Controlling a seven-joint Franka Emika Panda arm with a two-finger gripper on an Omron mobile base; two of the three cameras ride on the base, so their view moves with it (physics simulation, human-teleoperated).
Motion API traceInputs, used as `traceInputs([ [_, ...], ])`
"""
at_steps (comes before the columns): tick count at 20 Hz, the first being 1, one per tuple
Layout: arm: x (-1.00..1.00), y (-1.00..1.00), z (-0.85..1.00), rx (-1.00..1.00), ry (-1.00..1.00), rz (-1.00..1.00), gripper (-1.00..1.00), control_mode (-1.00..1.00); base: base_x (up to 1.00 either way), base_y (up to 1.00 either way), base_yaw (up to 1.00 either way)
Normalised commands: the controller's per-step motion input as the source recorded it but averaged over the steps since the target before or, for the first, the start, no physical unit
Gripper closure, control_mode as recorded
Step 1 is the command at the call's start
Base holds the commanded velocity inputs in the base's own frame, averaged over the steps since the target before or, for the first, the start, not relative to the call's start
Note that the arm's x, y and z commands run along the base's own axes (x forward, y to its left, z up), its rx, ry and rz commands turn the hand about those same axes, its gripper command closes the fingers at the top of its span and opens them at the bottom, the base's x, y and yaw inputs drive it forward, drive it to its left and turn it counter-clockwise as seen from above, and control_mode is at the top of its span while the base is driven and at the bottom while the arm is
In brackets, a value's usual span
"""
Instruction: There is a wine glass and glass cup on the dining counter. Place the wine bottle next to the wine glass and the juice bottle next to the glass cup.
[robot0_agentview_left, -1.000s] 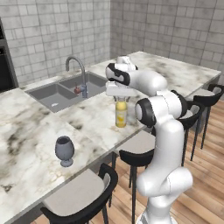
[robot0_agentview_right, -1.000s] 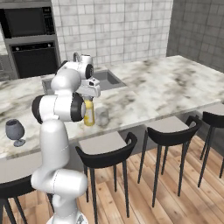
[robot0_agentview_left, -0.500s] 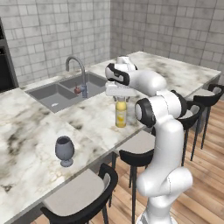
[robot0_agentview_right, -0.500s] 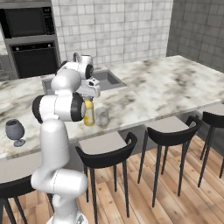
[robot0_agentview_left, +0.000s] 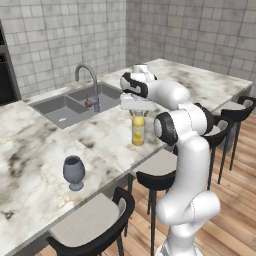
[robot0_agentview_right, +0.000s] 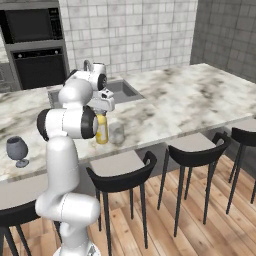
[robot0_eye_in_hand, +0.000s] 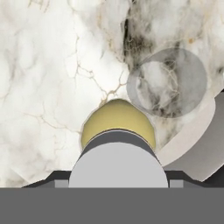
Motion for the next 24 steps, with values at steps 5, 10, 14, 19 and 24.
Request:
traceInputs([
  [5,0.0,0.0,-0.32,0.0,0.0,0.0,-1.0,-1.0,0.0,0.0,0.0],
  [10,0.0,0.01,-0.04,0.0,0.0,0.0,-1.0,-1.0,0.0,0.0,0.0],
  [14,-0.02,0.0,0.0,0.0,0.0,0.0,-1.0,-1.0,0.0,0.0,0.0],
  [19,-0.04,0.06,0.05,0.0,-0.03,0.0,-1.0,-1.0,0.0,0.0,0.0],
  [24,-0.11,0.13,0.26,0.0,-0.08,0.0,-1.0,-1.0,0.0,0.0,0.0],
])
